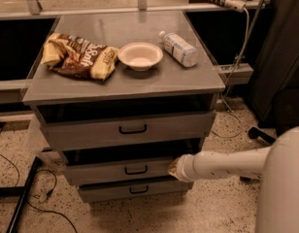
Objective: Close middle drawer
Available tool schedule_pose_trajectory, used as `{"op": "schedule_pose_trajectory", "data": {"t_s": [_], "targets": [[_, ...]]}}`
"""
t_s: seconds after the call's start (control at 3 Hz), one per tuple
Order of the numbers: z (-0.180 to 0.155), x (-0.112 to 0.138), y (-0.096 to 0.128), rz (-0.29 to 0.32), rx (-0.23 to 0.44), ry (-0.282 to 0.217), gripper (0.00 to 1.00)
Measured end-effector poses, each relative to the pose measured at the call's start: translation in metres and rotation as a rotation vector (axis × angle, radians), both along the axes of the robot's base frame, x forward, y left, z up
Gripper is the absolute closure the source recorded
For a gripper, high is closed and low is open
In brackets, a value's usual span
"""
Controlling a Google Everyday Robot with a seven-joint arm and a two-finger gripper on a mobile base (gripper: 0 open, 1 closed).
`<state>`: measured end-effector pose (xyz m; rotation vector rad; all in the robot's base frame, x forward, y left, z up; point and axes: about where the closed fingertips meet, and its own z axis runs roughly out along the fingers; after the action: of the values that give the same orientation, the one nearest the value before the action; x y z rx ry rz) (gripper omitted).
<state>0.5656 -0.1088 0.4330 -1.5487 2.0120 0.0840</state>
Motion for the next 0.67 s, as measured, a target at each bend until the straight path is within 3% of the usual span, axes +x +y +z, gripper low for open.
{"op": "schedule_pose_trajectory", "data": {"t_s": [0.33,0.67], "targets": [[0.0014,0.0346,0.0037,-0.02,-0.016,-0.048,1.0],[0.0015,0.0355,0.0042,-0.019,-0.018,-0.05,0.81]]}}
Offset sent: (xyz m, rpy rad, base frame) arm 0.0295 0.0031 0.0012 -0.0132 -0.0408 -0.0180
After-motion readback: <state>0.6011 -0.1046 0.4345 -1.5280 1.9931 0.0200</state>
